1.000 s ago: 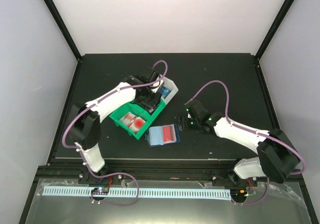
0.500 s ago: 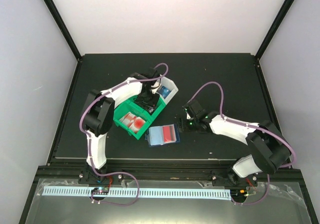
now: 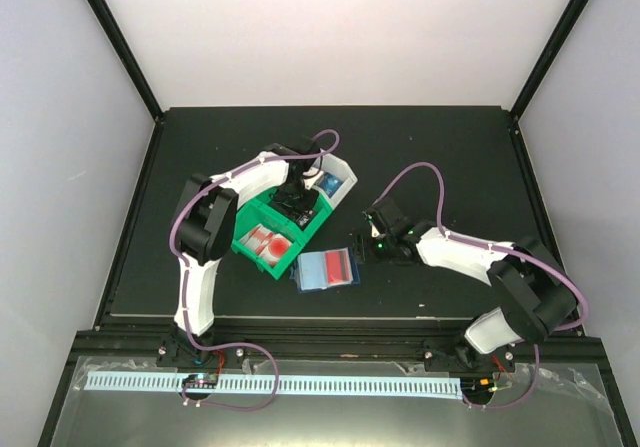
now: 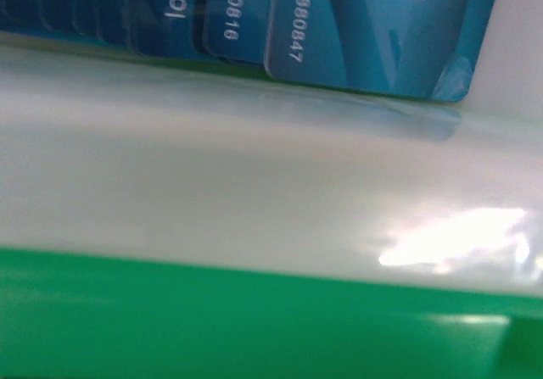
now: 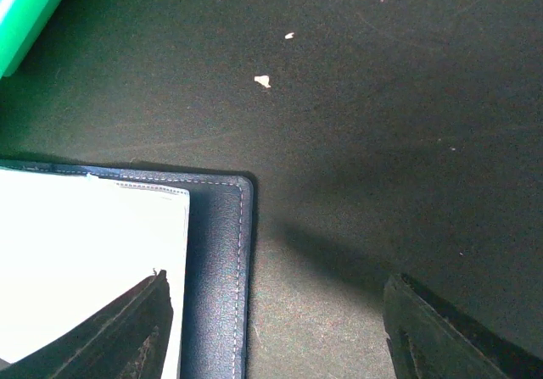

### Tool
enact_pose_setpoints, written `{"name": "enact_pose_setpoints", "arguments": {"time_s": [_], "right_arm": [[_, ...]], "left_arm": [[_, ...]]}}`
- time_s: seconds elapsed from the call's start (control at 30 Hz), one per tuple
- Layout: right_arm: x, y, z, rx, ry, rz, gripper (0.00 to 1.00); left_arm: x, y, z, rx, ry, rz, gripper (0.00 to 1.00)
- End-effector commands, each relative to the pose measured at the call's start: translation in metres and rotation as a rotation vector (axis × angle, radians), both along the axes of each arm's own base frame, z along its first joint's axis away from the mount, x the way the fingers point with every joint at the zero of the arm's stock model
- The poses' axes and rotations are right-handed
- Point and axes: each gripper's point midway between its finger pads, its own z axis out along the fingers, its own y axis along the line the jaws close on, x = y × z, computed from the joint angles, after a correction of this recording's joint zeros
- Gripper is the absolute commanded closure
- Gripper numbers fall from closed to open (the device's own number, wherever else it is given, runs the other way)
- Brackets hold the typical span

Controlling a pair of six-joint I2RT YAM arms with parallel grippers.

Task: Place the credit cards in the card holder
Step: Pick up the credit card from the storage box.

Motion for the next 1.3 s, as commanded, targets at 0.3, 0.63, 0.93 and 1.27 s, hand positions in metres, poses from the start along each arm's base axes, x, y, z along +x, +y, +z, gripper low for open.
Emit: {"name": "enact_pose_setpoints", "arguments": {"time_s": [0.3, 0.63, 0.93, 1.27], "right_arm": [[0.009, 0.006, 0.005, 0.017, -0.012, -0.005, 0.32], [0.011, 0.010, 0.006, 0.029, -0.009, 0.004, 0.32], [0.010, 0.012, 0.000, 0.026, 0.005, 0.010, 0.32], [0.038, 0.030, 0.002, -0.020, -0.006, 0.039, 0.34]], "left_arm": [[-0.002, -0.012, 0.036, -0.108, 0.015, -0.009, 0.81], [0.003, 0.000, 0.038, -0.051, -0.041, 0.015, 0.60], [0.004, 0.004, 0.007, -0.023, -0.009, -0.023, 0.53], [-0.005, 0.005, -0.009, -0.036, 0.053, -0.032, 0.53]]}}
